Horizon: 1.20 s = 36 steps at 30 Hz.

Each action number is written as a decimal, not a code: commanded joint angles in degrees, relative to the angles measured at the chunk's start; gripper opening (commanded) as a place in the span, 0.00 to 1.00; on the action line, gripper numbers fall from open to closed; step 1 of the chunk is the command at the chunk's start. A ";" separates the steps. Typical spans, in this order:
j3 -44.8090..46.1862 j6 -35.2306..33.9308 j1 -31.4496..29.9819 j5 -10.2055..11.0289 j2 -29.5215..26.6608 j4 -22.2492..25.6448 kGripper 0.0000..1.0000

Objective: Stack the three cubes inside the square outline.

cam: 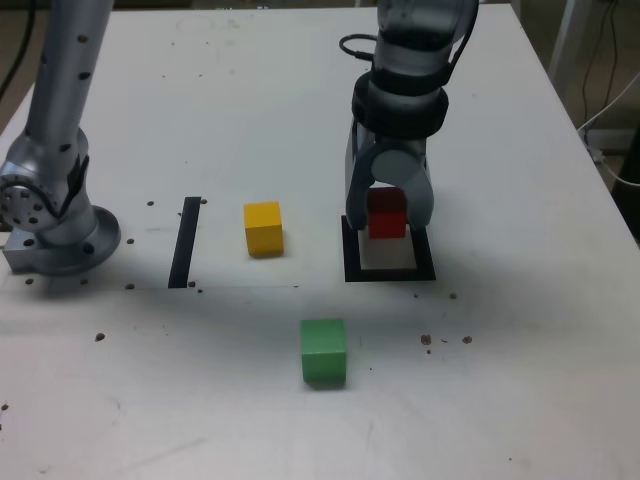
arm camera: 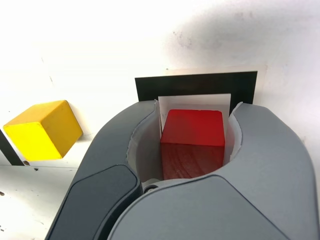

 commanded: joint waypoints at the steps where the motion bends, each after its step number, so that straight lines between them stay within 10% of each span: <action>1: -0.15 -0.30 -0.06 0.11 0.76 -0.17 0.17; 20: 0.53 -1.01 -1.97 -1.27 2.00 -0.04 0.22; 31: 0.91 -0.99 -1.97 -0.66 1.71 -0.05 0.94; 36: 1.14 -0.98 -1.97 -0.71 1.42 -0.11 0.99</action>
